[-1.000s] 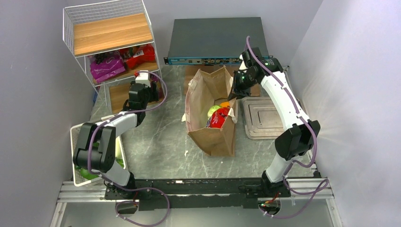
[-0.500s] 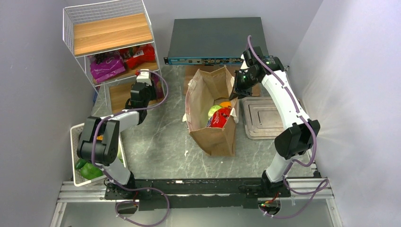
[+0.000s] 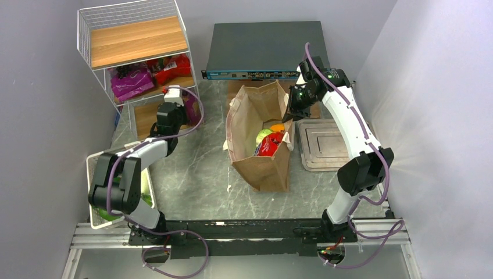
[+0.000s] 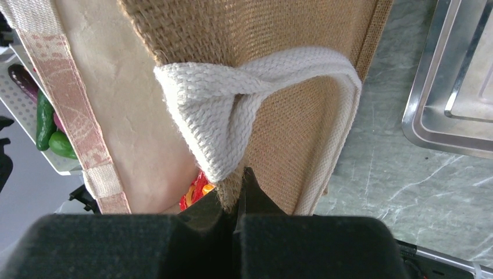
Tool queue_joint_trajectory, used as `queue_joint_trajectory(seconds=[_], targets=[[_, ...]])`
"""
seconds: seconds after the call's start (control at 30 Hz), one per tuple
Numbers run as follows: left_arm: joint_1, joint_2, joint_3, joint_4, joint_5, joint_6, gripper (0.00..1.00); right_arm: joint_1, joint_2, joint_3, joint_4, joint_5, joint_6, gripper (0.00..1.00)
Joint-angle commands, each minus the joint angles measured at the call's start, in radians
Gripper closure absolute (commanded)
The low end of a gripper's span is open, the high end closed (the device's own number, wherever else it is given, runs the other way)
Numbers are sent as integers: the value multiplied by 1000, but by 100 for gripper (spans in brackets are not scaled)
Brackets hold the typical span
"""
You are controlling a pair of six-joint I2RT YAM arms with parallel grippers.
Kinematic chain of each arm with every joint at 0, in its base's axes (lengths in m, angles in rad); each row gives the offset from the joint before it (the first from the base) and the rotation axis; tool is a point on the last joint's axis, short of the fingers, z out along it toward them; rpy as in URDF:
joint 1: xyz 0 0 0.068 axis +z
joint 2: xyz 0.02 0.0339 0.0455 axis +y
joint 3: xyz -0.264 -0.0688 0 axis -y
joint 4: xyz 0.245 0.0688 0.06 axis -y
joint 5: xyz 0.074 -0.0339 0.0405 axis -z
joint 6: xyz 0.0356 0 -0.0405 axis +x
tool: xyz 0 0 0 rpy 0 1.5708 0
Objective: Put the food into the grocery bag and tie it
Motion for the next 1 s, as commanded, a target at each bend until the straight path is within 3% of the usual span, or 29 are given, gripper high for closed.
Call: queue_joint_trajectory(seconds=[0.0, 0.47, 0.5, 0.57, 0.6, 0.63, 0.8, 0.97], targets=[[-2, -157, -23, 7, 11, -31, 100, -8, -66, 16, 105, -19, 22, 100], [-33, -589, -261, -249, 47, -101, 99, -8, -199, -189, 202, -37, 55, 100], [-33, -608, -268, -277, 52, -107, 86, -7, -205, -197, 210, -37, 58, 100], [-33, -634, -275, -339, 46, -143, 35, -7, -214, -209, 215, -37, 59, 100], [-33, -642, -273, -383, 28, -166, 15, -7, -217, -216, 217, -35, 58, 100], [-33, -651, -270, -411, 7, -179, 3, -8, -219, -220, 219, -35, 56, 100], [-32, -653, -221, -503, -39, -224, 1, -7, -219, -227, 224, -38, 51, 100], [-33, -539, -92, -670, -82, -297, 0, -8, -203, -202, 213, -39, 36, 100]])
